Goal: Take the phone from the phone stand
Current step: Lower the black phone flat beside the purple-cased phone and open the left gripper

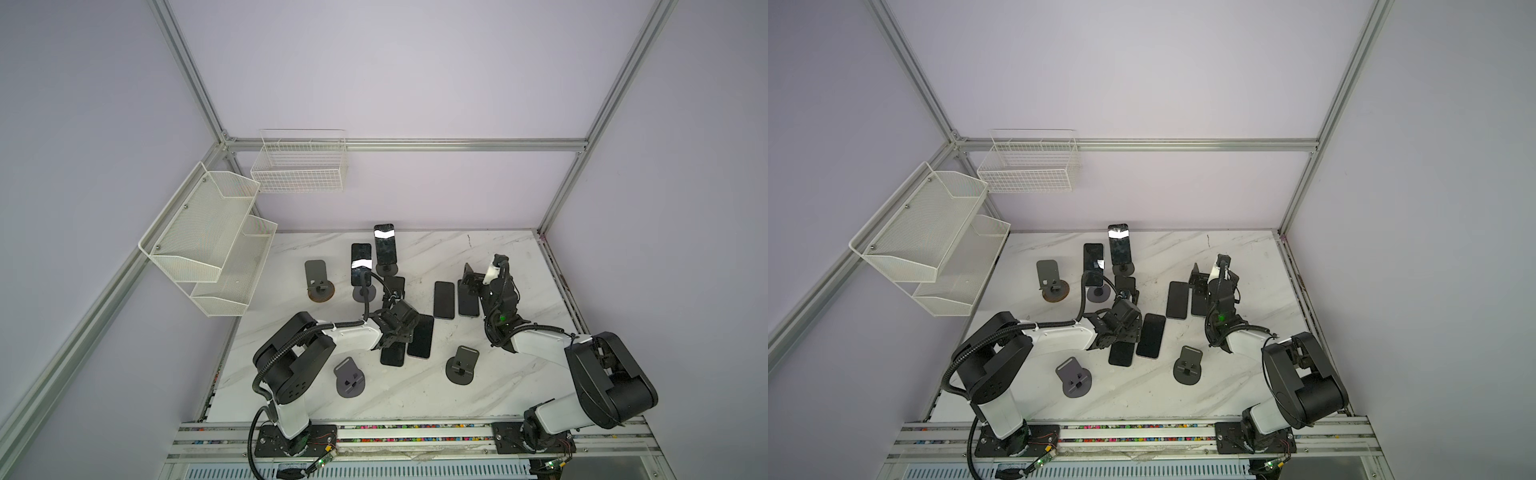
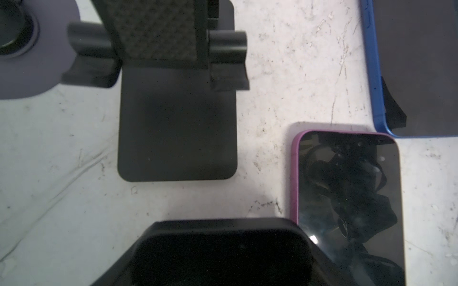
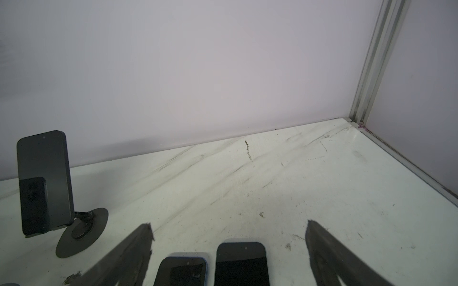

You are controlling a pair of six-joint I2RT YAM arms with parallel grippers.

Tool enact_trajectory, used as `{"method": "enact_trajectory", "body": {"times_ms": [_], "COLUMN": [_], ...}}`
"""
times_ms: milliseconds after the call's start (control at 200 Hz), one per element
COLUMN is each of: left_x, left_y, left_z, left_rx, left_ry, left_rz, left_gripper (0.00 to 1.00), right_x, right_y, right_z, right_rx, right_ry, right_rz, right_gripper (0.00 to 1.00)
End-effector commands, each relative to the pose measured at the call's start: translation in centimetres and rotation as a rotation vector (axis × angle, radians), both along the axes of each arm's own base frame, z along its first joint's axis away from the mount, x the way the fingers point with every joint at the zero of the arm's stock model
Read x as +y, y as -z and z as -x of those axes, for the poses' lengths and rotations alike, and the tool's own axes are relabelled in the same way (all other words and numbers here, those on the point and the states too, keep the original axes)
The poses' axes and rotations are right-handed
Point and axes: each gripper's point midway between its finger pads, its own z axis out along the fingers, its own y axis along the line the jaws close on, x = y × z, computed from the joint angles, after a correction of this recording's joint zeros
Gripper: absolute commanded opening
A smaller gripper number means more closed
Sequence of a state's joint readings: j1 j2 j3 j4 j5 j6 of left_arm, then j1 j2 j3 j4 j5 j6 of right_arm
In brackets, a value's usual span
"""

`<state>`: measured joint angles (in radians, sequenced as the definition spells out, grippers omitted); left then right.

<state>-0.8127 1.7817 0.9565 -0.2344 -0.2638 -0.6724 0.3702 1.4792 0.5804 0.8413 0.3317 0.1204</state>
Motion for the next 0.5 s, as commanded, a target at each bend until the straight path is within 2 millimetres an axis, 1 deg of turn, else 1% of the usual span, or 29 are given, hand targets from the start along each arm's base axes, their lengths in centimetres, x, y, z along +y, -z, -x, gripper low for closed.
{"method": "enact_trajectory", "body": {"times_ms": [0,110,225,355,495], "left_x": [2.9,3.4,3.2,4.1,3.9], "left_y": [7.2,7.0,7.1,6.8,6.5], "left_z": [7.9,8.0,8.5,8.7,9.1], "left_rx": [0.375,0.365,0.38,0.365,0.365], "left_ry": [0.01,-0.001,0.012,0.004,0.017], "left_rz": [-0.069,-0.077,-0.072,-0.113,-0.108], "left_gripper": [0.75,0.75,0.75,0.75,0.76], "right_x": [0.0,0.1,-0.1,0.0,0.0], "right_y": [-1.0,-0.9,-1.1,-0.9,-1.0], "right_z": [-0.1,-0.4,-0.1,-0.3,-0.1], "right_rx": [-0.03,-0.023,-0.033,-0.024,-0.031], "right_ry": [-0.001,0.001,0.002,0.001,-0.001], "right_rz": [0.001,0.002,-0.001,0.002,-0.001], "right_gripper": [0.97,0.97,0.97,0.97,0.97]}}
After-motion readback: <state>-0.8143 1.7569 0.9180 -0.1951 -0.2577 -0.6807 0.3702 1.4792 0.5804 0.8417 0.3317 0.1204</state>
